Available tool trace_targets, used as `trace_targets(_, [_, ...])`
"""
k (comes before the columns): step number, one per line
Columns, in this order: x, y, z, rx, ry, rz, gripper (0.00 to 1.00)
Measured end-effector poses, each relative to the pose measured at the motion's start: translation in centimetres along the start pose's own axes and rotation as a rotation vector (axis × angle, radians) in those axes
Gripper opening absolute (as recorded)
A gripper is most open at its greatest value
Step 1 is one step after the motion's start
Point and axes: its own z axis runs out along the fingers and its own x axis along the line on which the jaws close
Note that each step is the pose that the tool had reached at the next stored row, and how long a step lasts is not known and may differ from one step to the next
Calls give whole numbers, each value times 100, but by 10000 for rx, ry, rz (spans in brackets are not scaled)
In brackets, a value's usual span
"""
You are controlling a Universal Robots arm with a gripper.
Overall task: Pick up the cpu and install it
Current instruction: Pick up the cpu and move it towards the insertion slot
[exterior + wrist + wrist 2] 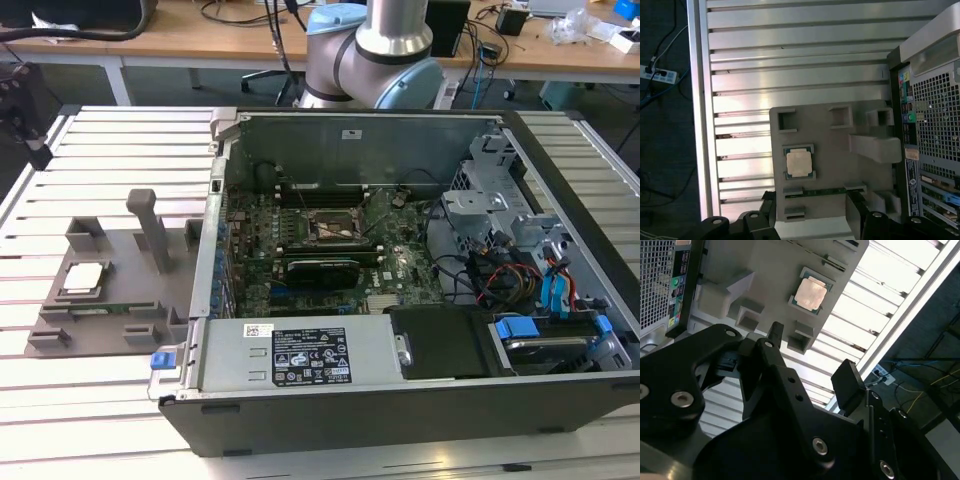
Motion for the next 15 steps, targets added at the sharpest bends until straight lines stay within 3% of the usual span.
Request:
trace_targets(1, [1,-1,38,-1,3,-14,66])
trace_targets(4, [1,-2,70,-5,12,-248,66])
trace_targets(6, [2,-2,87,-20,27,-868,66])
trace_targets(7, [2,-3,97,-22,29,-967,66])
trace_targets(15, [4,-5,181,-22,29,-968,66])
